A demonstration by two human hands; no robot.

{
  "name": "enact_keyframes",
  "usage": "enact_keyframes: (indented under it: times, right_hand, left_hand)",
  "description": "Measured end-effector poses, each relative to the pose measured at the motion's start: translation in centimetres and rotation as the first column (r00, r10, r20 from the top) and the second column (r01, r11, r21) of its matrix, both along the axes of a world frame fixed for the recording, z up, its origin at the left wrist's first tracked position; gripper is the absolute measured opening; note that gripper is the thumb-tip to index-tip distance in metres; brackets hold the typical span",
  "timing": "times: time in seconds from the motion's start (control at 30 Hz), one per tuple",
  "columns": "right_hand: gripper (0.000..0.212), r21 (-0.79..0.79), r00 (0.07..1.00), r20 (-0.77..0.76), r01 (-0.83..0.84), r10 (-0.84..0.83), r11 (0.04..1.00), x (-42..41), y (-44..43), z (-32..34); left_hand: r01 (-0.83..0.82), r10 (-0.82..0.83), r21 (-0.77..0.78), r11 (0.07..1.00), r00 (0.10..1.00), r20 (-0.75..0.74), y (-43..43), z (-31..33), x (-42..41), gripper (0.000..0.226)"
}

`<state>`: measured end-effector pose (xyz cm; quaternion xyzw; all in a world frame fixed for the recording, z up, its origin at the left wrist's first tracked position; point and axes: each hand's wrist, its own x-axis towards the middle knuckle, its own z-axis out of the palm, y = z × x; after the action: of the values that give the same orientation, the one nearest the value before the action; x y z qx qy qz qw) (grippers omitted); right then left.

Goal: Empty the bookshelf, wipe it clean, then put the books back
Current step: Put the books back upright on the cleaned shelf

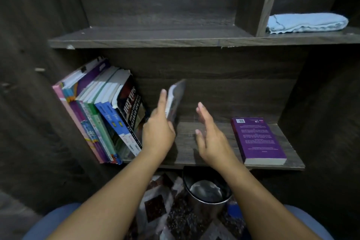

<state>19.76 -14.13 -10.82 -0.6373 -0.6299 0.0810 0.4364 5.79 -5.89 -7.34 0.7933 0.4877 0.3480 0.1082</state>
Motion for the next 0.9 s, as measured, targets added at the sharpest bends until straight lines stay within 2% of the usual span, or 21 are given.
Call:
enact_keyframes:
  times: [0.13, 0.23, 0.3, 0.4, 0.47, 0.67, 0.8, 0.9]
  right_hand:
    - [0.065, -0.145, 0.998, 0.062, 0.024, -0.015, 0.989, -0.2, 0.1, -1.5]
    - [0.060, -0.208, 0.995, 0.095, 0.007, 0.013, 0.978, -1.1, 0.6, -2.2]
    - [0.058, -0.263, 0.994, 0.104, -0.008, 0.036, 0.965, -1.9, 0.7, -2.6]
    - [0.055, -0.319, 0.988, 0.129, -0.035, 0.080, 0.947, -2.6, 0.6, -3.4]
    - [0.053, -0.340, 0.986, 0.137, -0.042, 0.094, 0.940, -2.8, 0.6, -3.4]
    - [0.046, -0.296, 0.975, 0.192, -0.053, 0.114, 0.954, -4.0, 1.5, -1.5]
    - [0.046, -0.276, 0.959, 0.257, -0.050, 0.123, 0.960, -5.2, 2.7, 0.5]
    - [0.052, -0.294, 0.955, 0.266, -0.048, 0.130, 0.954, -6.6, 4.7, 2.5]
  left_hand:
    - [-0.124, 0.120, 0.030, 0.992, 0.987, 0.107, -0.1, 1.6, -2.4, 0.094]
    - [-0.176, 0.159, 0.091, 0.980, 0.973, 0.165, 1.1, 3.6, -4.0, 0.074]
    - [-0.238, 0.235, 0.049, 0.970, 0.970, 0.067, 2.2, 5.2, -4.5, 0.060]
    - [-0.228, 0.224, 0.029, 0.973, 0.915, -0.336, 2.3, 6.1, -4.4, 0.078]
    - [-0.196, 0.190, 0.037, 0.980, 0.860, -0.473, 1.8, 6.3, -4.4, 0.086]
    - [-0.138, 0.147, 0.057, 0.989, 0.852, -0.503, 1.7, 8.6, -7.4, 0.077]
    - [-0.147, 0.165, 0.076, 0.986, 0.893, -0.420, 0.5, 10.6, -11.2, 0.048]
    - [-0.144, 0.176, 0.107, 0.984, 0.889, -0.424, -0.8, 11.9, -13.9, 0.042]
